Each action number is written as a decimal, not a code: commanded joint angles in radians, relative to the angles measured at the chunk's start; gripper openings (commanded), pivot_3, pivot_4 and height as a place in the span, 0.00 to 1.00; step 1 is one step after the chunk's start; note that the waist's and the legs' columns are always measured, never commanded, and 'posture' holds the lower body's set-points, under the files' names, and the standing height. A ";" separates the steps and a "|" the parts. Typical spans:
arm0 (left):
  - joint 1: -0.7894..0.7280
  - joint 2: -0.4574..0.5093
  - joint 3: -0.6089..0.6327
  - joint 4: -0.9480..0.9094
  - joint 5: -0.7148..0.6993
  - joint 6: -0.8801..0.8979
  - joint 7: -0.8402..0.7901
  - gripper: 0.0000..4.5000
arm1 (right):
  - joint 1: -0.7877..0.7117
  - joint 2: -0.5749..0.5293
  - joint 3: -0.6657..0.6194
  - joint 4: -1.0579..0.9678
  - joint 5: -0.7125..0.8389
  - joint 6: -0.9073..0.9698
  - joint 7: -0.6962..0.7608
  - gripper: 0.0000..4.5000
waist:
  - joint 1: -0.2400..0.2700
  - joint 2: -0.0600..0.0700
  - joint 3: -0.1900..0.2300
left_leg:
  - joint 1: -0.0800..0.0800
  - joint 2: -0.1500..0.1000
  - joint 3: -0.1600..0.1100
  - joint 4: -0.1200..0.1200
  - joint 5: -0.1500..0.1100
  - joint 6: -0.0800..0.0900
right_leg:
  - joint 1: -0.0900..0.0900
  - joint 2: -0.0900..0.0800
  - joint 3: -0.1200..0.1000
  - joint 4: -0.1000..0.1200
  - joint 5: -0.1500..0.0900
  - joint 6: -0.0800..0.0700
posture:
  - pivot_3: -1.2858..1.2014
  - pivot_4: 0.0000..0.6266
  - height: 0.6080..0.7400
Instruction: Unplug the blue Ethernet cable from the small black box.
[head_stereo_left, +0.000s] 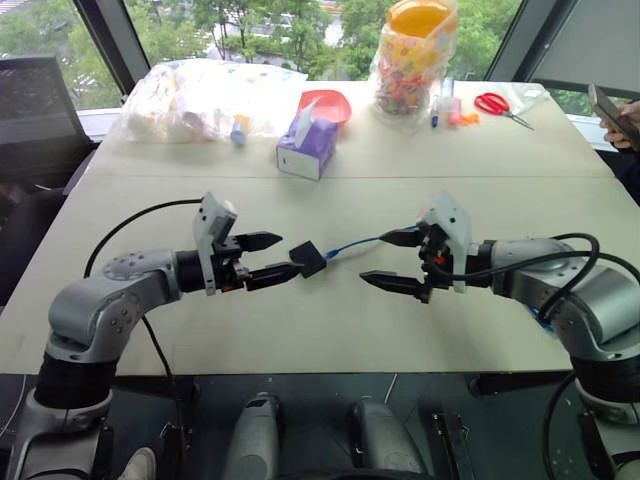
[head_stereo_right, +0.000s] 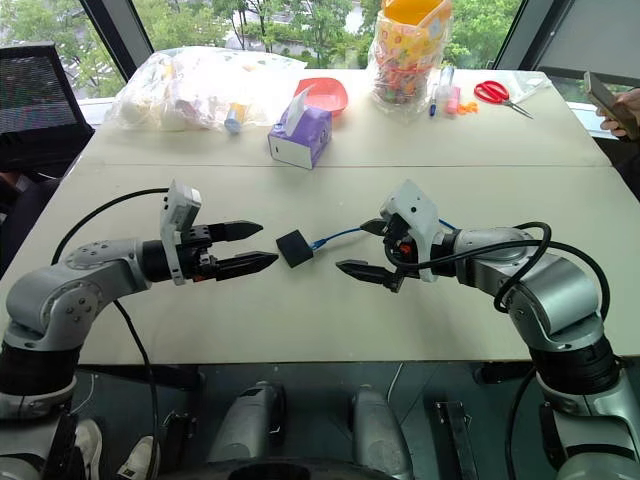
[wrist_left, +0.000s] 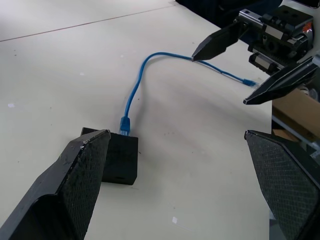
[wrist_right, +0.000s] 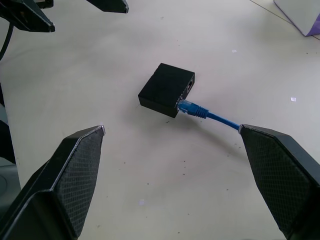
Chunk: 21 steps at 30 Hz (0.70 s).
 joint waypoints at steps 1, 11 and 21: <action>-0.016 -0.001 0.018 -0.016 0.008 -0.035 -0.010 0.99 | -0.016 -0.007 -0.013 -0.019 0.000 -0.012 0.003 1.00 | 0.000 0.000 0.000 | 0.000 0.000 0.000 0.000 0.000 0.000 | 0.000 0.000 0.000 0.000 0.000 0.000 | 0.52 0.24 0.96; -0.063 -0.023 0.010 0.028 0.004 -0.037 -0.015 0.99 | -0.004 -0.029 -0.031 -0.030 -0.004 -0.012 0.004 1.00 | -0.001 0.000 0.000 | 0.000 0.000 0.000 -0.001 0.000 0.000 | 0.000 0.000 0.000 0.000 0.000 0.000 | 0.52 0.24 0.96; -0.071 0.007 0.013 0.050 0.002 -0.022 -0.051 0.99 | -0.024 -0.046 -0.012 -0.030 0.011 0.023 0.014 1.00 | 0.000 0.000 0.000 | 0.000 0.000 0.000 0.000 0.000 0.000 | 0.000 0.000 0.000 -0.001 0.000 0.000 | 0.52 0.24 0.96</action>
